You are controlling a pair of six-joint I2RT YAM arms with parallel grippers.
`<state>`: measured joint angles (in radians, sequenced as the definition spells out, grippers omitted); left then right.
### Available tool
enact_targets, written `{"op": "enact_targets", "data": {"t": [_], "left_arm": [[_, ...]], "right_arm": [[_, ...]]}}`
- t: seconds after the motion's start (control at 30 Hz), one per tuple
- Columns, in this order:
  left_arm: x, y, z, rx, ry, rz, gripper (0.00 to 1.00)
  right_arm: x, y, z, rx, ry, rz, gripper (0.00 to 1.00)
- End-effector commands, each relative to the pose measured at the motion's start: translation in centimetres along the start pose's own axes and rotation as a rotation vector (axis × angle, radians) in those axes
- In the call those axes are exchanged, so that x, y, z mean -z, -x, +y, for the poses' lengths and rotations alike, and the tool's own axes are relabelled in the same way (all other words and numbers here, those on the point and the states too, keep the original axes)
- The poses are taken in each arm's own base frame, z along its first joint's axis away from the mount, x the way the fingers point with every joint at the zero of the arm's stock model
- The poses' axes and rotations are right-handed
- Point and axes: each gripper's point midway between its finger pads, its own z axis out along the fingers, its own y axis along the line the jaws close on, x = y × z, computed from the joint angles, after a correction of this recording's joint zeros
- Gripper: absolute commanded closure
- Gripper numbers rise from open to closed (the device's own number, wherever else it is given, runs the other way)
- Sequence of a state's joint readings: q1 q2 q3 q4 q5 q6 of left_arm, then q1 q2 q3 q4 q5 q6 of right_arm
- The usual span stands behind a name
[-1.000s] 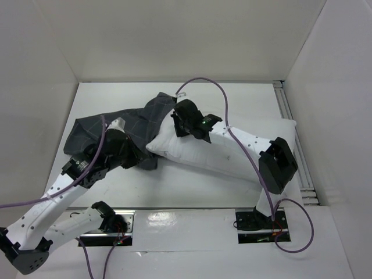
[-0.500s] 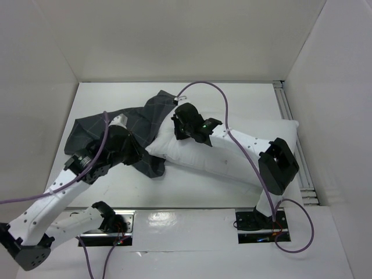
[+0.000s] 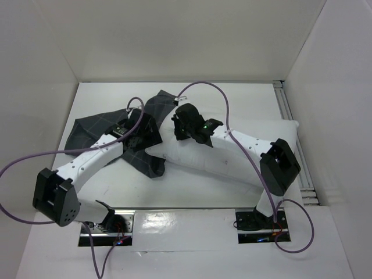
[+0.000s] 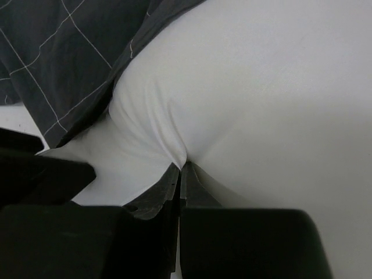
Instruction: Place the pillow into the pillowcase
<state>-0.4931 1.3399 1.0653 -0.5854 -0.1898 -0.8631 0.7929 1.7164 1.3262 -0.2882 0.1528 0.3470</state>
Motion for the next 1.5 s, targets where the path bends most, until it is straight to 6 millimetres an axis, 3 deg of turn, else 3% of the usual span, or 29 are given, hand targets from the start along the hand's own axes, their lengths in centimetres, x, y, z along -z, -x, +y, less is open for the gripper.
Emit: {"op": "enact_targets", "data": {"t": [0.0,0.33,0.6,0.7,1.0,1.1,1.2,1.3,1.37,1.47], "left_arm": [[-0.8,2.8,-1.2,-0.001,-0.027,-0.065,0.17],[-3.0,3.8,0.7,0.076,0.002,-0.054,0.24],[-2.2,4.8,-0.7,0.107,-0.161,-0.072,0.26],[-3.4,4.4,-0.2,0.091,-0.133,-0.033,0.26],[-4.0,3.5,-0.5,0.036,-0.168,0.004,0.24],[-5.4,2.8,1.0,0.029,-0.088,0.024,0.33],[-5.4,3.8,1.0,-0.006,-0.059,0.016,0.53],[-5.0,4.1,1.5,-0.020,-0.017,0.028,0.84],[-3.3,5.8,0.4,-0.029,-0.042,-0.007,1.00],[1.4,7.7,-2.8,-0.103,-0.166,-0.057,1.00]], "right_arm": [[0.7,-2.5,-1.9,0.024,-0.070,0.076,1.00],[1.0,-2.7,-1.0,0.029,-0.059,0.086,1.00],[1.1,-3.0,-0.9,0.028,-0.064,0.092,1.00],[1.1,-2.9,-1.0,0.028,-0.074,0.088,1.00],[1.1,-2.0,-0.9,0.027,-0.079,0.073,1.00],[1.1,-2.0,-0.9,0.027,-0.079,0.073,1.00],[1.1,-2.0,-0.9,0.027,-0.079,0.073,1.00],[1.5,-1.9,-1.0,0.027,-0.088,0.069,1.00],[1.5,-1.9,-1.0,0.027,-0.088,0.069,1.00],[1.3,-1.1,-0.7,0.024,-0.082,0.055,1.00]]}}
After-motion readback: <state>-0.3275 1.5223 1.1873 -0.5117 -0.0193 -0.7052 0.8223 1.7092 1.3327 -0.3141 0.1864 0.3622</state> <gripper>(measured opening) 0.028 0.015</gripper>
